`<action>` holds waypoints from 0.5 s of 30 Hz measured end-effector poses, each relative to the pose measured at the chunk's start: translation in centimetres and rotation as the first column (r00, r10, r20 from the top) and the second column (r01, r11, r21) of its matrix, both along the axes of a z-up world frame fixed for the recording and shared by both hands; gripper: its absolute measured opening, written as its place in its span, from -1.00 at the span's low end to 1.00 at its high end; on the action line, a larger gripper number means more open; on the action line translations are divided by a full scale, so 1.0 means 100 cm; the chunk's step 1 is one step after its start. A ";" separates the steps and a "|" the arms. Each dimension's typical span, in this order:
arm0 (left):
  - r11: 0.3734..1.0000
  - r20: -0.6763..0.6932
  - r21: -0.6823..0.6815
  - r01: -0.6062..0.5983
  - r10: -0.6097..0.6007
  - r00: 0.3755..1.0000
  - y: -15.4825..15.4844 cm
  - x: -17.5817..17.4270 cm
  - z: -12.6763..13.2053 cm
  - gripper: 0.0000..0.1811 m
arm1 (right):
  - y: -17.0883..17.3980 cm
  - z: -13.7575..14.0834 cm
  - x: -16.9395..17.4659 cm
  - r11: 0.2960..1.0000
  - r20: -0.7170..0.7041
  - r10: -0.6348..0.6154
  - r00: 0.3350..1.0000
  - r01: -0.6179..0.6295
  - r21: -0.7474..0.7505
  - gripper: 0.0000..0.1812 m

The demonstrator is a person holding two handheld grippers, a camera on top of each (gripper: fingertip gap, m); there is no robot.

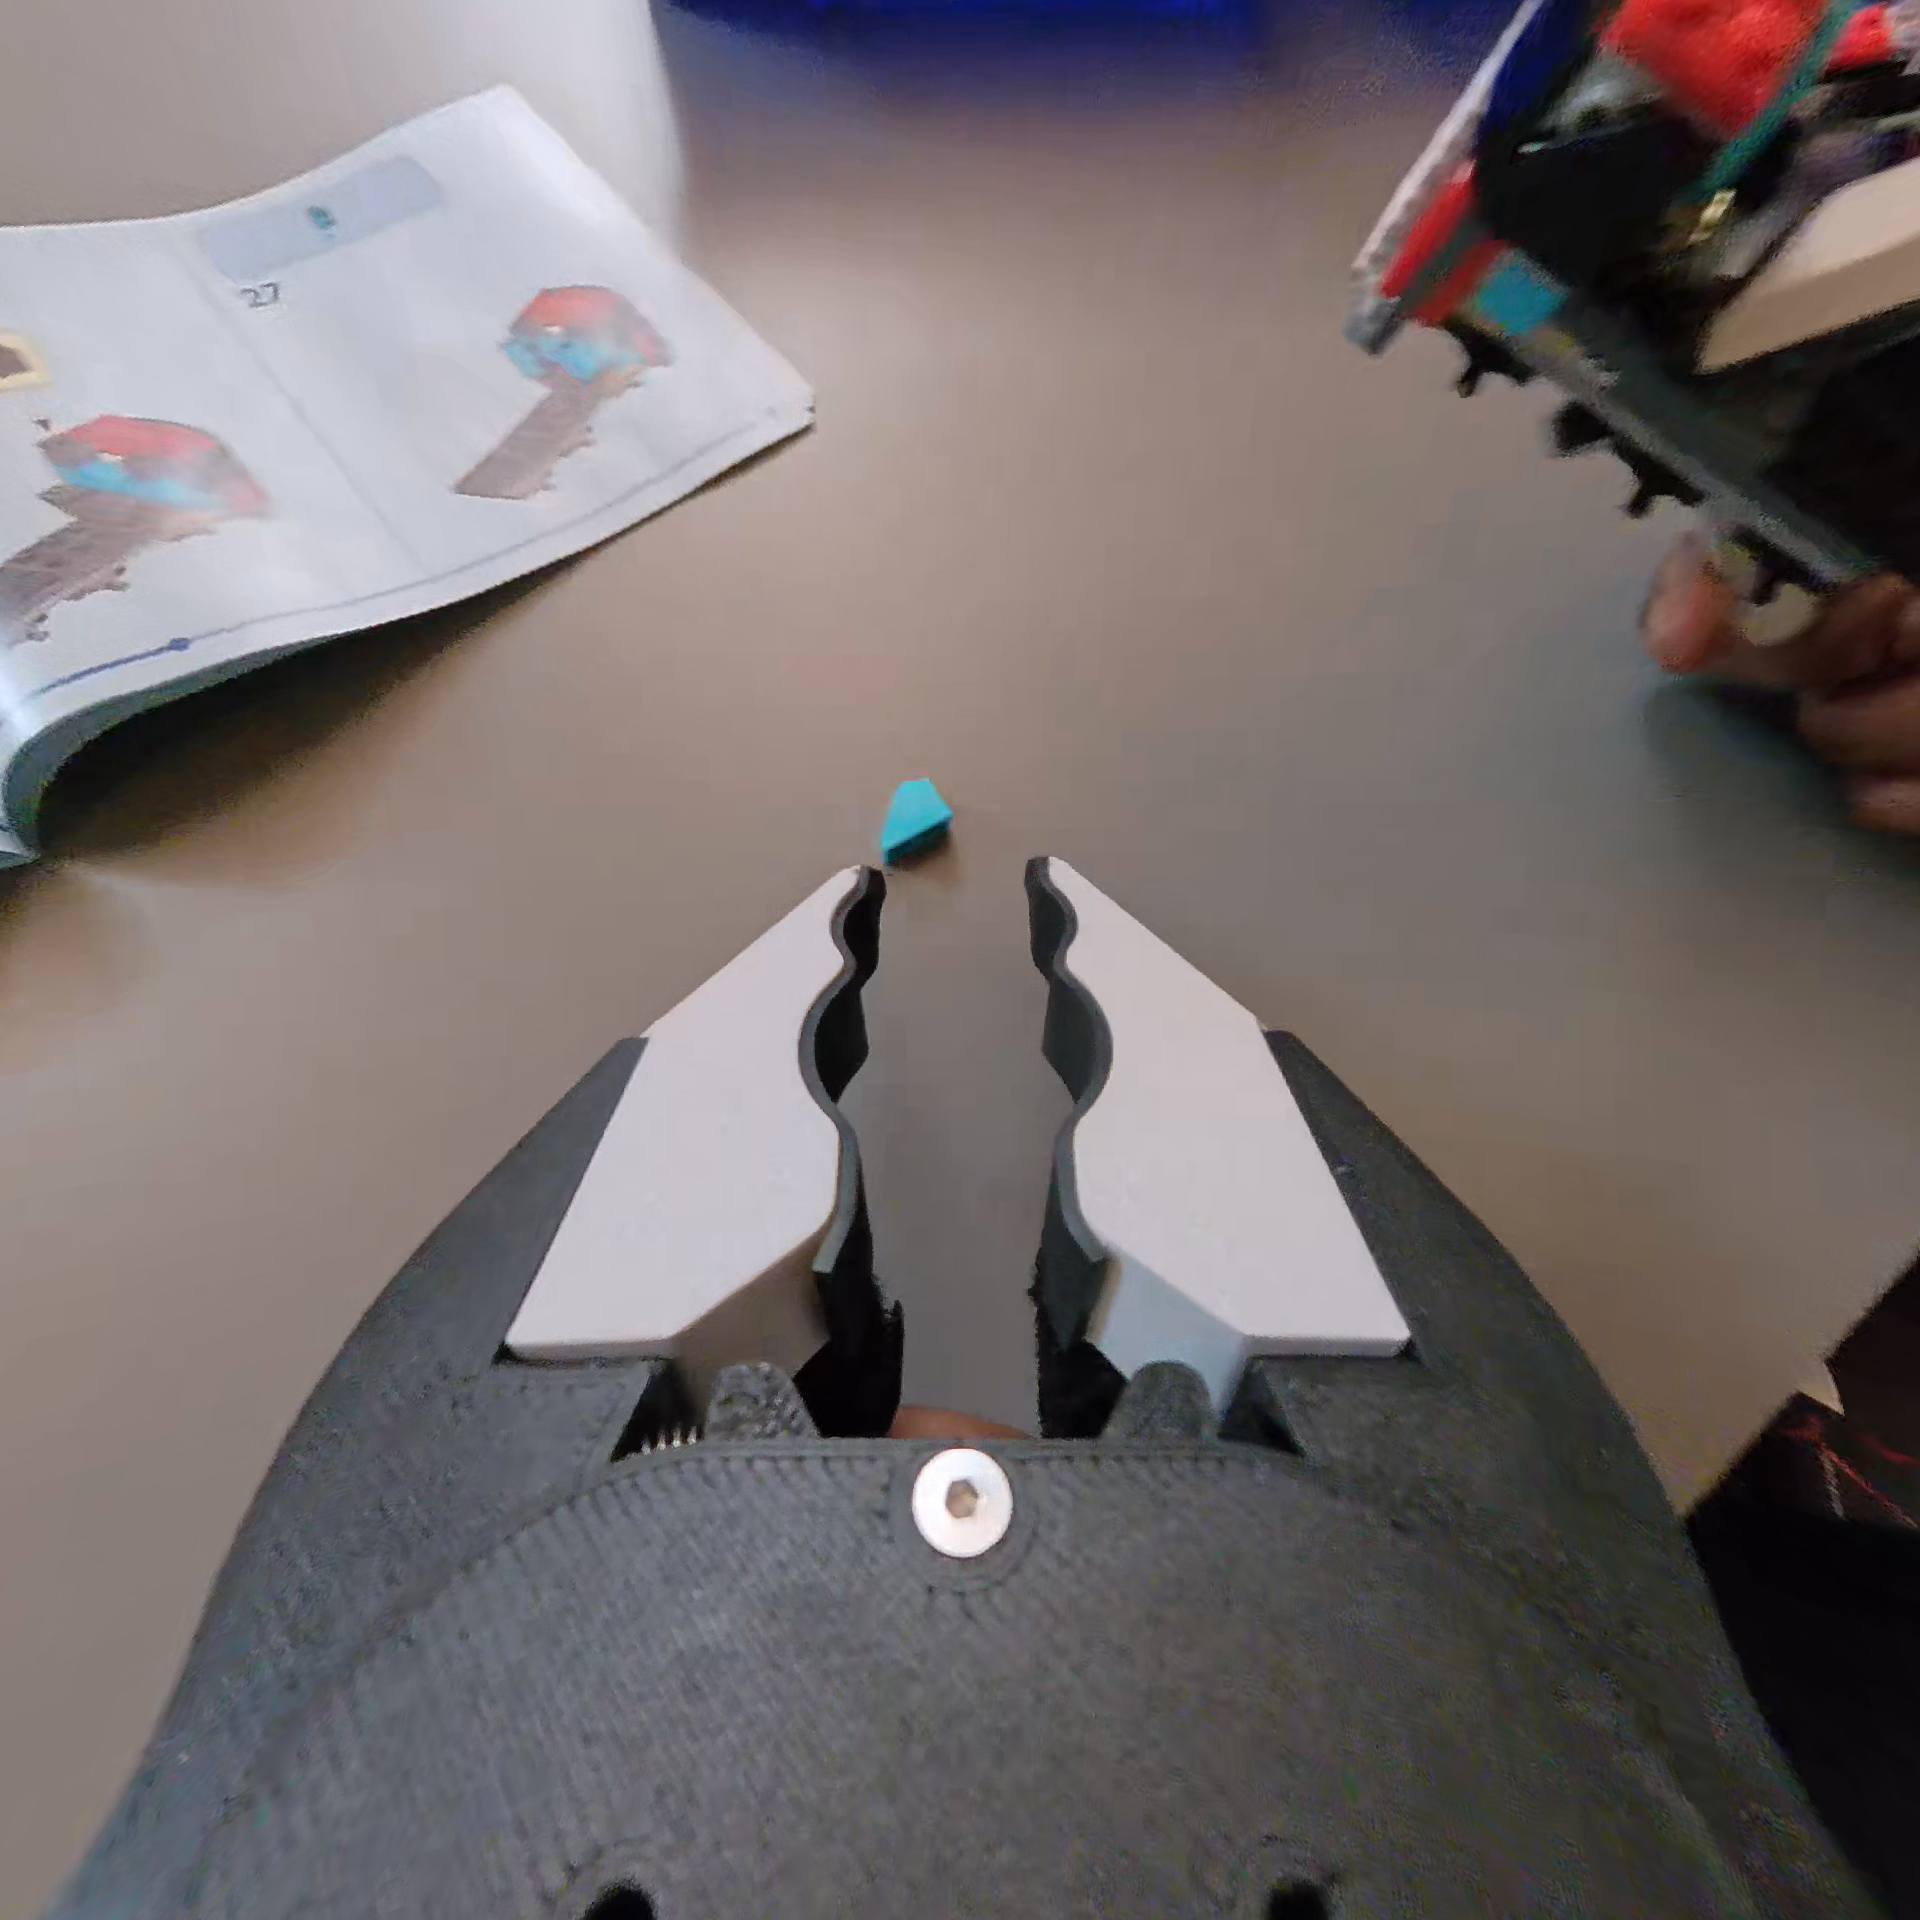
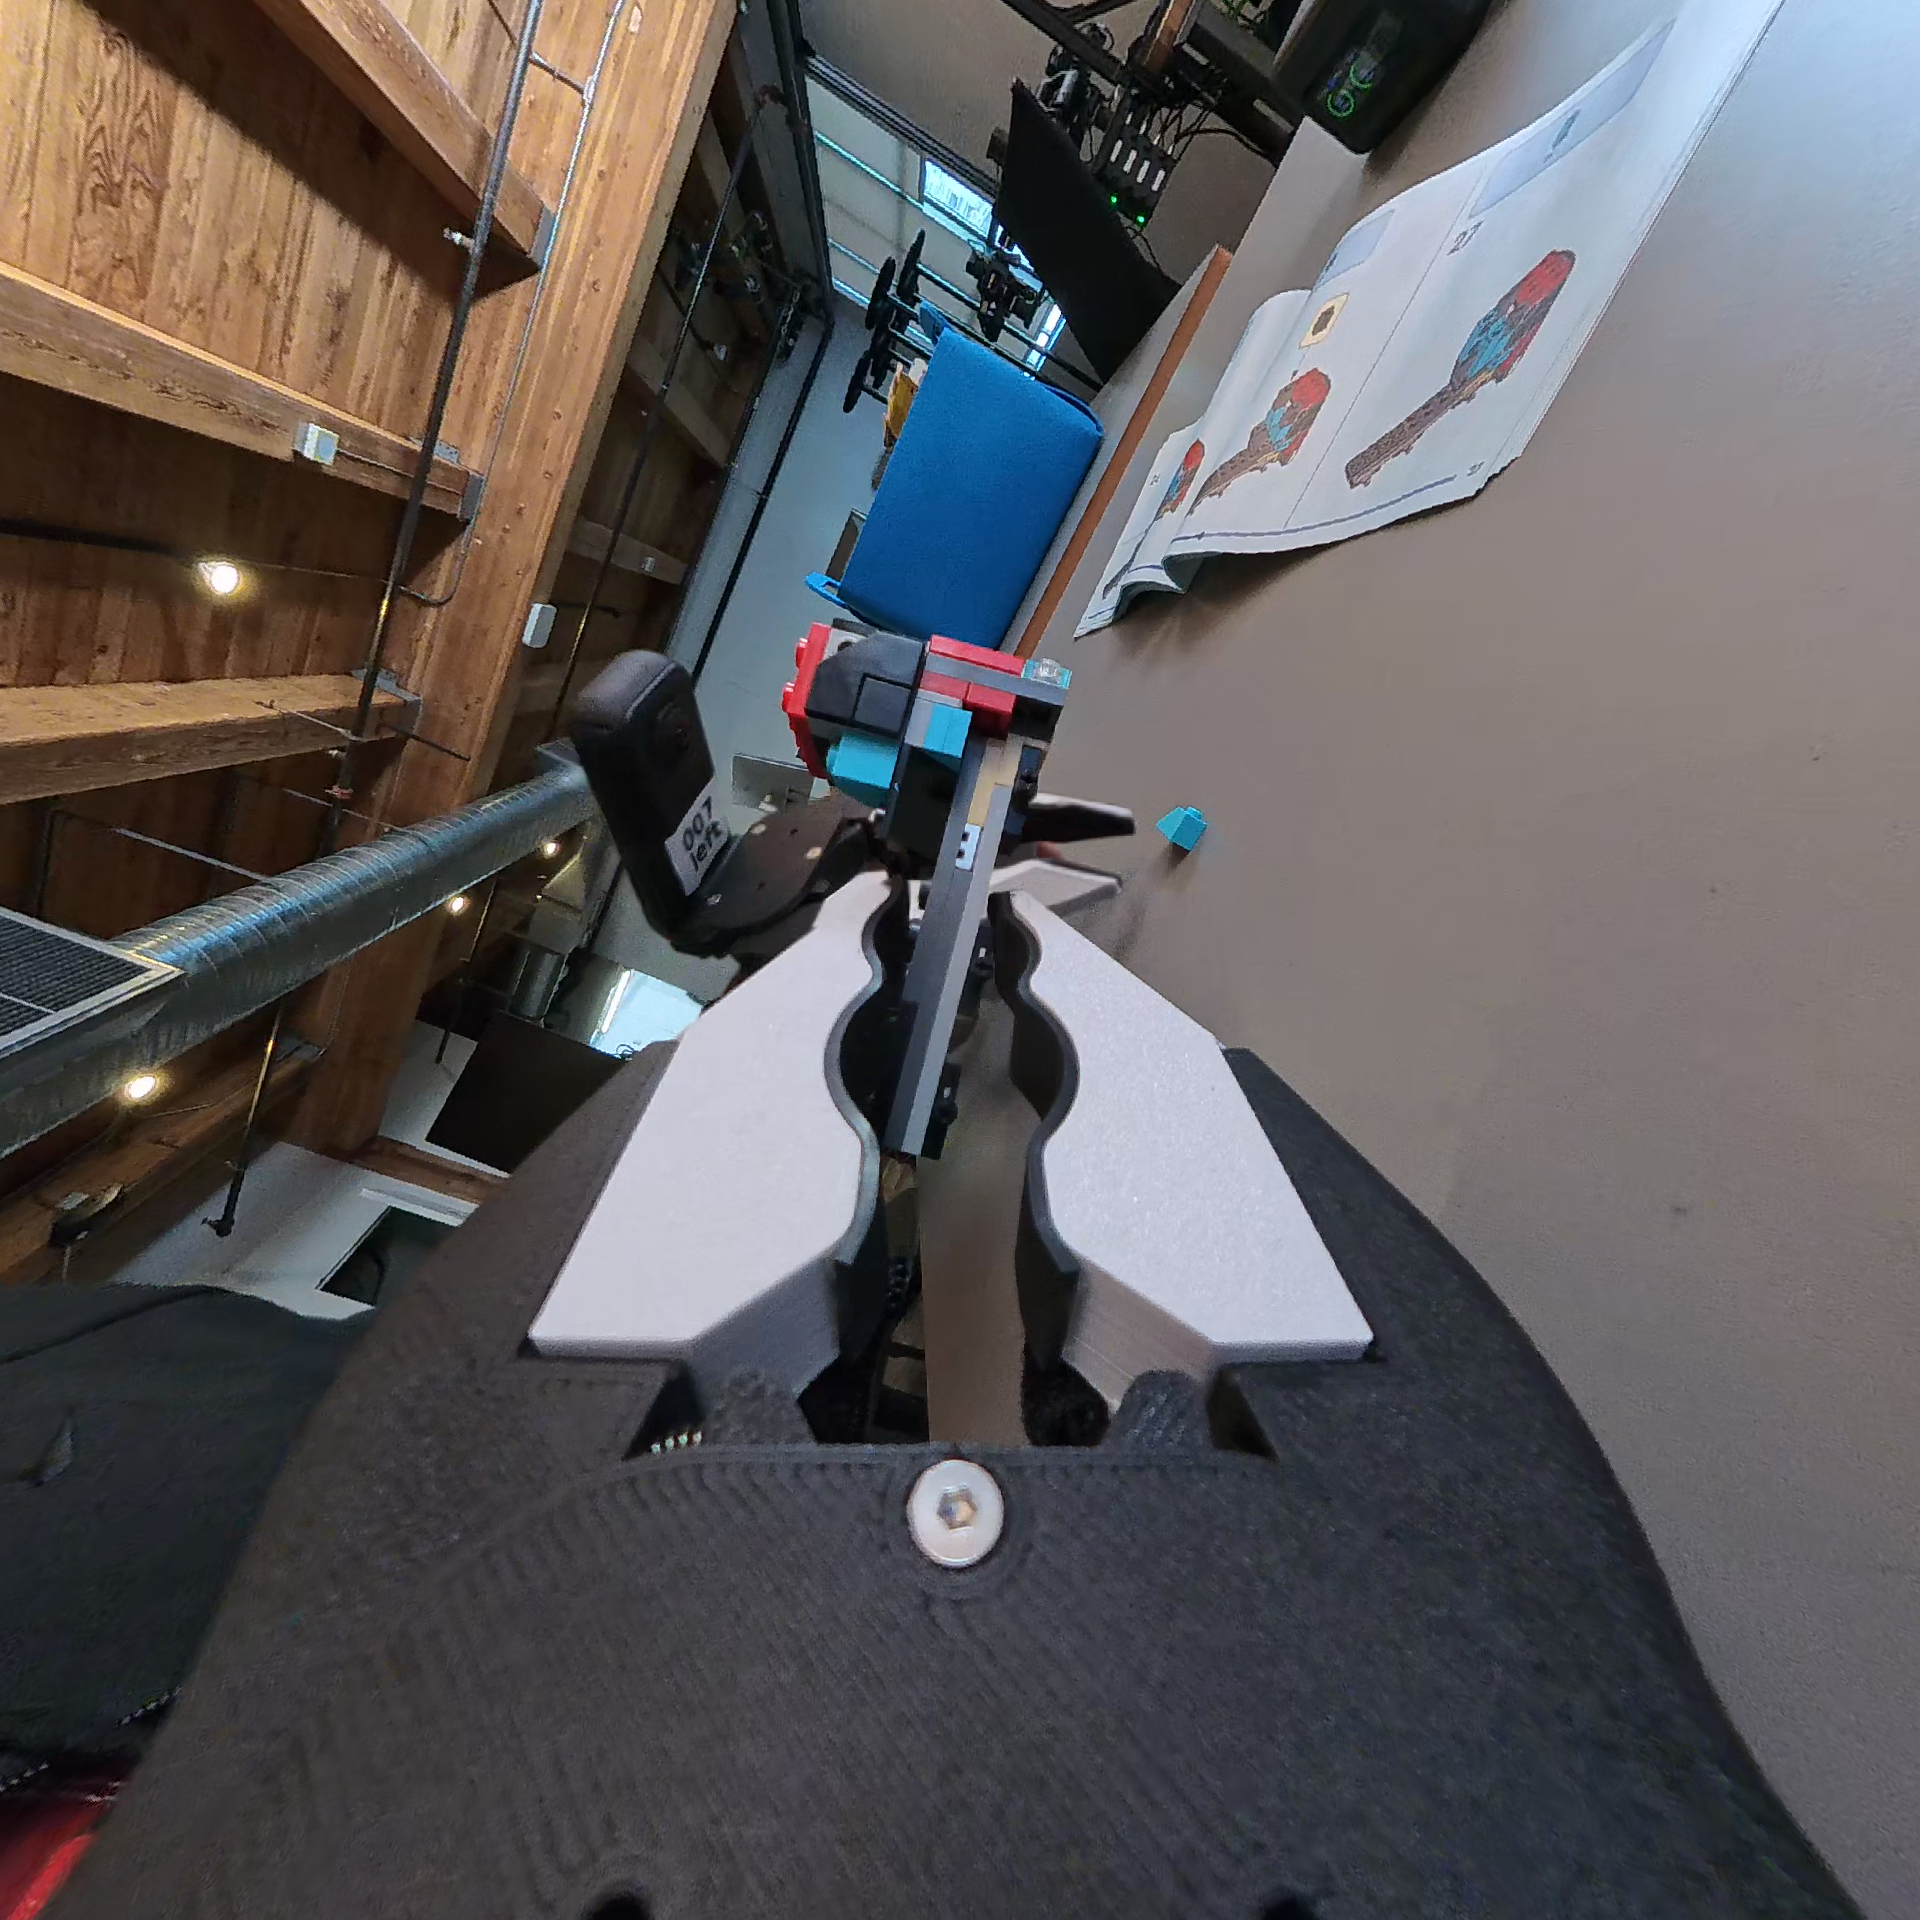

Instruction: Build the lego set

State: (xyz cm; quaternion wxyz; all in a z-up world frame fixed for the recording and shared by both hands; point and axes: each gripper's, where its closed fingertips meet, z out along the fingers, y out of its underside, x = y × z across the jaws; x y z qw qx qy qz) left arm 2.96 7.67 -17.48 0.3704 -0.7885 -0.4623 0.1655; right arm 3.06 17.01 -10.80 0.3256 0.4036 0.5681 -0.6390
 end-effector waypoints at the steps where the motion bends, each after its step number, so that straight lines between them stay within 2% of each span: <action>1: 1.000 -0.002 -0.010 -0.002 0.002 1.000 0.000 -0.004 -0.001 -0.67 | 0.000 0.000 0.000 1.000 0.001 0.000 1.000 0.000 0.000 -0.85; 8: 0.999 -0.008 -0.044 -0.028 0.027 1.000 0.002 -0.021 -0.003 -0.69 | 0.000 0.000 0.000 1.000 0.002 0.000 1.000 0.000 -0.002 -0.85; 15: 0.994 -0.023 -0.102 -0.032 0.030 0.999 0.003 -0.017 -0.008 -0.79 | 0.001 0.000 -0.001 1.000 0.008 0.002 1.000 -0.002 -0.008 -0.85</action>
